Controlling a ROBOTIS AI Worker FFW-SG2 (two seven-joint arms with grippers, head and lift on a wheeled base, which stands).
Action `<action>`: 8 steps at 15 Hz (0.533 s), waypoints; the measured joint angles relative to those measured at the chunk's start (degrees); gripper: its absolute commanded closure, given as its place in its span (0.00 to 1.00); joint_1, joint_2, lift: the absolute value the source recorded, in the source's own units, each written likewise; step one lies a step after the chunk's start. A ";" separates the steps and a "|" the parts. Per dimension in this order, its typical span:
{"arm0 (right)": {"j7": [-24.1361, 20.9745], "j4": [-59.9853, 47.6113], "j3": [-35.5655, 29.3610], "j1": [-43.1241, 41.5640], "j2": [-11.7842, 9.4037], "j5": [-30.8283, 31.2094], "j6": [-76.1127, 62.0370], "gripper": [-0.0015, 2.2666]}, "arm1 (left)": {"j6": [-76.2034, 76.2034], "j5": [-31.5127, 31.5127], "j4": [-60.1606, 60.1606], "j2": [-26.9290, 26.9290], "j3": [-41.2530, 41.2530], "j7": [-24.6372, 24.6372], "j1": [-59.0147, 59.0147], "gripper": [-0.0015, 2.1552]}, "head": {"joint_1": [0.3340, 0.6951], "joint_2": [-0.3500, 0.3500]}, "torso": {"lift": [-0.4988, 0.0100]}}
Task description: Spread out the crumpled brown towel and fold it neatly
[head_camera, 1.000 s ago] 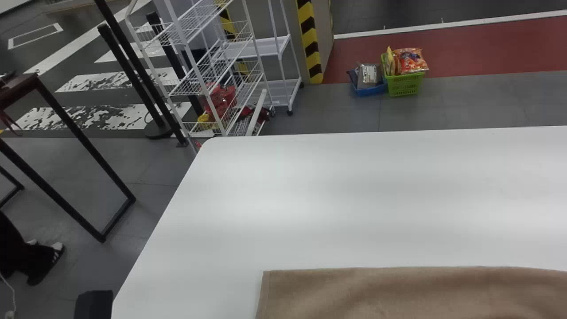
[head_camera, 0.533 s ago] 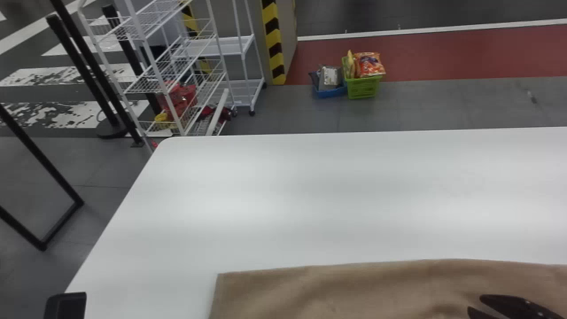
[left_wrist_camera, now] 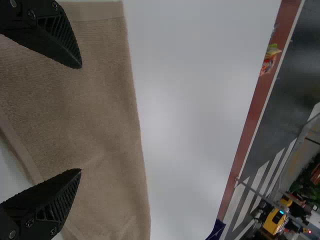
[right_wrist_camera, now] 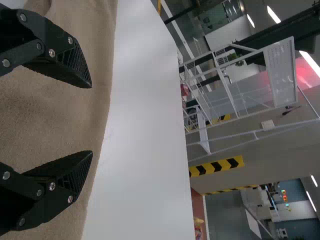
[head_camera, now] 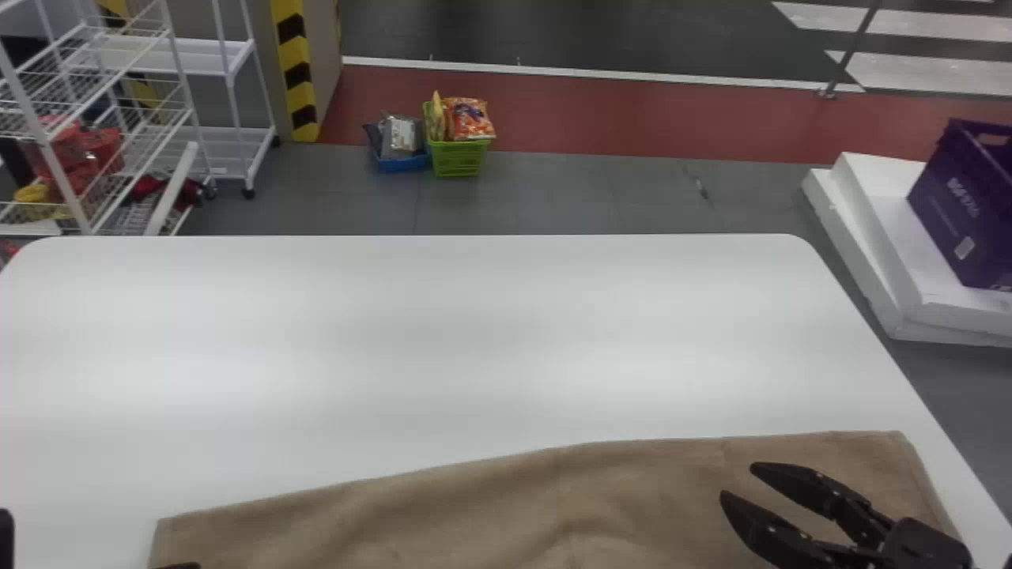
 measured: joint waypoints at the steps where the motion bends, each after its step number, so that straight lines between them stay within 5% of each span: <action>1: 0.02 0.83 -1.30 0.00 0.00 -0.23 -0.85 0.19 | -2.33 -1.61 0.98 0.00 -1.69 1.02 0.00 0.04 | 1.00 0.22 | 0.73; 4: 0.18 2.53 -4.20 -0.07 0.01 -1.41 -2.09 0.20 | -4.37 -4.43 2.15 0.00 -3.67 2.08 0.52 0.13 | 1.00 0.13 | 0.73; 5: 0.25 2.94 -4.96 -0.11 0.01 -1.78 -2.14 0.20 | -4.51 -4.70 2.01 0.00 -3.82 2.72 1.30 0.28 | 1.00 0.12 | 0.73; 7: 0.41 3.41 -5.74 -0.23 0.00 -2.18 -2.16 0.20 | -6.25 -4.59 1.70 0.00 -3.95 4.78 2.82 0.85 | 1.00 0.11 | 0.73; 8: 0.43 3.50 -5.94 -0.26 0.00 -2.37 -2.16 0.20 | -7.40 -4.05 1.53 0.00 -3.94 5.70 3.48 0.99 | 1.00 0.11 | 0.73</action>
